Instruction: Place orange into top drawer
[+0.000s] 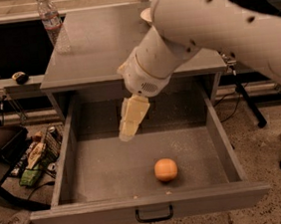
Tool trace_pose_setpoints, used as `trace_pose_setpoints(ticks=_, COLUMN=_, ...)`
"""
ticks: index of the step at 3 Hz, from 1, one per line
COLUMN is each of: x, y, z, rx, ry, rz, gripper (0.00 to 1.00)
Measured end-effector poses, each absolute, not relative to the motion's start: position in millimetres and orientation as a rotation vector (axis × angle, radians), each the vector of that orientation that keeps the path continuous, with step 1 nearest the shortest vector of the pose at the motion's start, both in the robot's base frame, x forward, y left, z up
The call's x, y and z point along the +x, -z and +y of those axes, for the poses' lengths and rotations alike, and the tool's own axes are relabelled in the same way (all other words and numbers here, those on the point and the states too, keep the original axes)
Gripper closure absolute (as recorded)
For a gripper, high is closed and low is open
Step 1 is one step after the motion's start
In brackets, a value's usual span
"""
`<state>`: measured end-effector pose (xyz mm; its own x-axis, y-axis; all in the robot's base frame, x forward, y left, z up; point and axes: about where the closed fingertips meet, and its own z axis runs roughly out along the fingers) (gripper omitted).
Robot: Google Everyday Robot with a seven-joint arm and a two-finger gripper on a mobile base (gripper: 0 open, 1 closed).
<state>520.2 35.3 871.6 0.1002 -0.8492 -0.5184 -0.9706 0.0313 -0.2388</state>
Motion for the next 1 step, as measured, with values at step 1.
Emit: trace_pose_setpoints(ticks=1, x=522.4, y=-925.4, z=33.9, rx=-1.981, ry=-0.168, rz=1.716, gripper=0.00)
